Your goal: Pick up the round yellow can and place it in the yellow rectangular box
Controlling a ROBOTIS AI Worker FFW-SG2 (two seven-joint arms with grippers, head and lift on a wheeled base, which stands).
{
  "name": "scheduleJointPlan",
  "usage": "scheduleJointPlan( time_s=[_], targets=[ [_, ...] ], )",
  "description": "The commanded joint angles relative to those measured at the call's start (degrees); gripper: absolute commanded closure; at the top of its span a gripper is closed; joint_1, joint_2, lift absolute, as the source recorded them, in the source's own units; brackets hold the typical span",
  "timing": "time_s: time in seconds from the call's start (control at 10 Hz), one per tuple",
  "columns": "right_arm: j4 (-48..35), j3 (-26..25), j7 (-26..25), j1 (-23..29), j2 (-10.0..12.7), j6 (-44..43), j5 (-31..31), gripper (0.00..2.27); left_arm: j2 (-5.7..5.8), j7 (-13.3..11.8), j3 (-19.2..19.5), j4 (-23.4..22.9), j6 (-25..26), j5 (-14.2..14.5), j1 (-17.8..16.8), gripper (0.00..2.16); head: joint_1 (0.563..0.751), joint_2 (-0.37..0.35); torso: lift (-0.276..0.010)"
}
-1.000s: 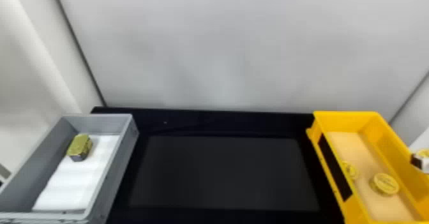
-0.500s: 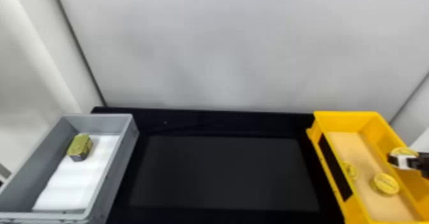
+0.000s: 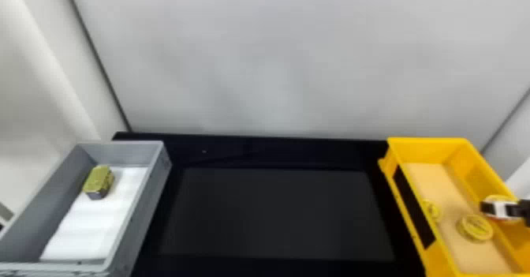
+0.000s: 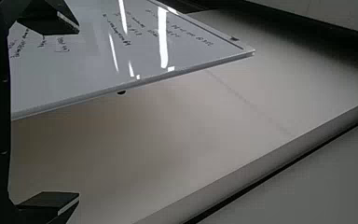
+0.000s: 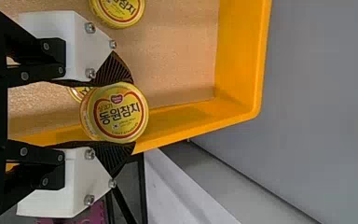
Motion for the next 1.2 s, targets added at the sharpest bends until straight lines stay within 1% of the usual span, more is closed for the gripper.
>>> scheduleJointPlan(
  time_s=[0.0, 0.2, 0.3, 0.4, 0.5, 0.6, 0.8, 0.9, 1.1],
  targets=[
    [4.2, 1.7, 2.3, -3.4, -0.6, 0.6, 2.1, 0.73, -0.15, 0.1, -0.6, 0.0, 0.3, 0.0, 0.4, 0.03, 0.686, 0.014, -0.056],
    [6.6, 5.7, 6.4, -6.9, -0.9, -0.7, 6.2, 0.73, -0.15, 0.2, -0.9, 0.1, 0.3, 0.0, 0.3, 0.03, 0.686, 0.014, -0.056],
    [7.0, 6.9, 6.7, -7.7, -0.6, -1.5, 6.5, 0.73, -0.15, 0.3, -1.2, 0.2, 0.3, 0.0, 0.2, 0.03, 0.686, 0.014, -0.056],
    [7.6, 7.8, 9.7, -8.7, -0.7, -1.6, 8.5, 0.71, -0.15, 0.3, -1.6, 0.5, 0.4, 0.0, 0.2, 0.03, 0.686, 0.014, -0.056],
    [7.2, 7.8, 10.7, -8.8, -0.5, -1.9, 9.3, 0.65, -0.15, 0.5, -1.7, 0.5, 0.5, 0.0, 0.3, 0.03, 0.686, 0.014, -0.056],
    [6.7, 7.6, 10.8, -8.8, -0.6, -2.2, 9.3, 0.63, -0.15, 0.5, -1.6, 0.5, 0.5, 0.0, 0.4, 0.03, 0.686, 0.014, -0.056],
    [6.4, 7.2, 11.0, -8.8, -0.5, -2.9, 9.3, 0.5, -0.15, 0.5, -1.7, 0.5, 0.7, 0.0, 0.4, 0.03, 0.686, 0.014, -0.056],
    [6.3, 7.2, 11.3, -8.7, -0.5, -3.1, 9.3, 0.47, -0.15, 0.5, -1.7, 0.5, 0.7, 0.0, 0.4, 0.03, 0.686, 0.014, -0.056],
    [6.1, 6.9, 11.5, -8.4, -0.3, -3.1, 9.3, 0.31, -0.15, 0.4, -1.7, 0.4, 0.7, 0.0, 0.4, 0.03, 0.686, 0.014, -0.056]
  ],
)
